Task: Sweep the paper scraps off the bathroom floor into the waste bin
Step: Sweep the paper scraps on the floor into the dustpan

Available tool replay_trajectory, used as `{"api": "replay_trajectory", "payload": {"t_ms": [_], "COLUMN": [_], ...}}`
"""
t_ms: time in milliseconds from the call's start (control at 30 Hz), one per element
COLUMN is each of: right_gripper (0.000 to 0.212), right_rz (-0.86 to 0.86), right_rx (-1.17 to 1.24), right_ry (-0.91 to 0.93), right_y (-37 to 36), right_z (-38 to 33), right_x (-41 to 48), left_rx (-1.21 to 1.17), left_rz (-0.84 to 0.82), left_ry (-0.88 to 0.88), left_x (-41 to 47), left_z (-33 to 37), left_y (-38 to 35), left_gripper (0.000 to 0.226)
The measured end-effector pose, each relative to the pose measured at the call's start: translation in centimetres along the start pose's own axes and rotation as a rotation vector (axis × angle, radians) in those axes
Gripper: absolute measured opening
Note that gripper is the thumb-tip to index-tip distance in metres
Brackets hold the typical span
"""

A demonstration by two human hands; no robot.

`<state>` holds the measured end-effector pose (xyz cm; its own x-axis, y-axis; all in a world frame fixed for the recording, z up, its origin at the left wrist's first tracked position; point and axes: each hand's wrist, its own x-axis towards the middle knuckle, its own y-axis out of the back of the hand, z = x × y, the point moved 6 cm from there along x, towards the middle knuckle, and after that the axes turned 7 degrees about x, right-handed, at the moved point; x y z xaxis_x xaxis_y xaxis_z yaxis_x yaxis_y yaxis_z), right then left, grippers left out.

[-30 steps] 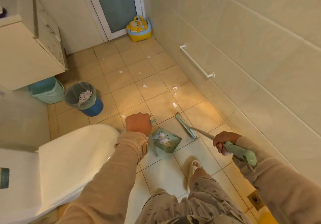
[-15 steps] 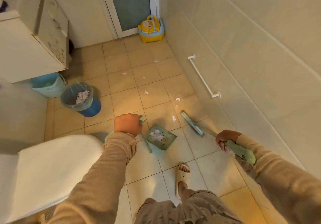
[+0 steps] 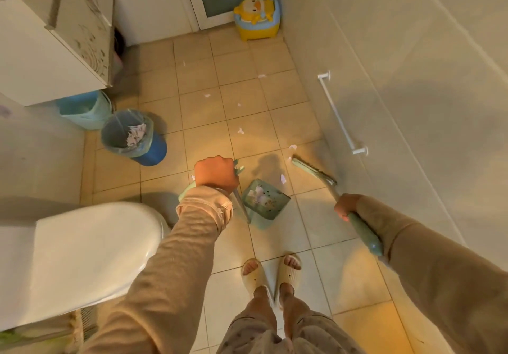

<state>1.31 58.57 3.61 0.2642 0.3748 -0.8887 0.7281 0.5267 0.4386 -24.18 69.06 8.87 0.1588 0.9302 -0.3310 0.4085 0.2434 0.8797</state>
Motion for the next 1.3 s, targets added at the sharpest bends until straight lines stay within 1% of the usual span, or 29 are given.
{"api": "replay_trajectory", "payload": {"t_ms": [67,167,233,300,433,500,533,600,633,700,733,867,1000,1167,1300], "right_gripper": [0.033,0.039,0.047,0.05,0.049,0.044,0.037,0.014,0.016,0.031,0.034,0.037,0.039,0.039,0.041], "right_rz": [-0.023,-0.108,-0.127,-0.156,-0.218,-0.228,-0.241,-0.272,-0.275,-0.272,-0.268,-0.237,-0.17,-0.11,-0.073], "right_rx": [-0.168,-0.339,-0.369,-0.422,-0.378,-0.309,-0.249,-0.117,-0.064,0.002,0.034,0.1,0.136,0.135,0.123], "right_ry": [-0.009,-0.027,-0.01,-0.002,0.006,0.001,-0.016,-0.078,-0.095,-0.12,-0.128,-0.146,-0.092,-0.064,-0.039], "right_y": [-1.4,-4.2,-5.5,-6.8,-7.8,-7.1,-6.7,-5.7,-5.1,-4.1,-3.7,-3.0,-2.4,-0.6,3.0], "right_z": [0.2,2.3,3.5,4.4,5.0,5.0,5.1,5.3,5.3,5.3,5.2,5.1,4.5,3.7,2.4], "right_x": [-0.4,-0.9,-1.5,-2.4,-3.9,-4.0,-3.9,-4.0,-4.2,-4.2,-4.3,-4.0,-2.9,-1.0,1.3], "left_rx": [0.011,0.022,0.023,0.027,0.014,0.014,0.012,0.007,0.006,0.001,-0.001,-0.004,-0.003,0.039,0.01], "left_rz": [0.008,0.024,0.027,0.028,0.025,0.026,0.027,0.025,0.026,0.031,0.032,0.012,0.023,0.043,0.02], "left_ry": [-0.005,-0.015,-0.014,-0.015,-0.024,-0.028,-0.032,-0.04,-0.045,-0.058,-0.065,-0.074,-0.078,-0.133,-0.071], "left_x": [0.1,0.1,0.2,0.2,0.1,0.0,-0.1,-0.3,-0.4,-0.7,-0.7,-0.3,0.7,0.7,2.7], "left_z": [0.2,0.4,0.3,0.0,-0.2,-0.1,-0.1,0.0,0.0,0.1,0.1,-0.7,-1.6,-0.3,0.2], "left_y": [0.0,0.0,0.0,-0.1,0.0,0.1,0.1,0.0,-0.1,-0.3,-0.3,0.1,0.6,1.1,2.1], "left_gripper": [0.029,0.028,0.028,0.028,0.027,0.028,0.028,0.027,0.027,0.027,0.026,0.026,0.029,0.031,0.033]}}
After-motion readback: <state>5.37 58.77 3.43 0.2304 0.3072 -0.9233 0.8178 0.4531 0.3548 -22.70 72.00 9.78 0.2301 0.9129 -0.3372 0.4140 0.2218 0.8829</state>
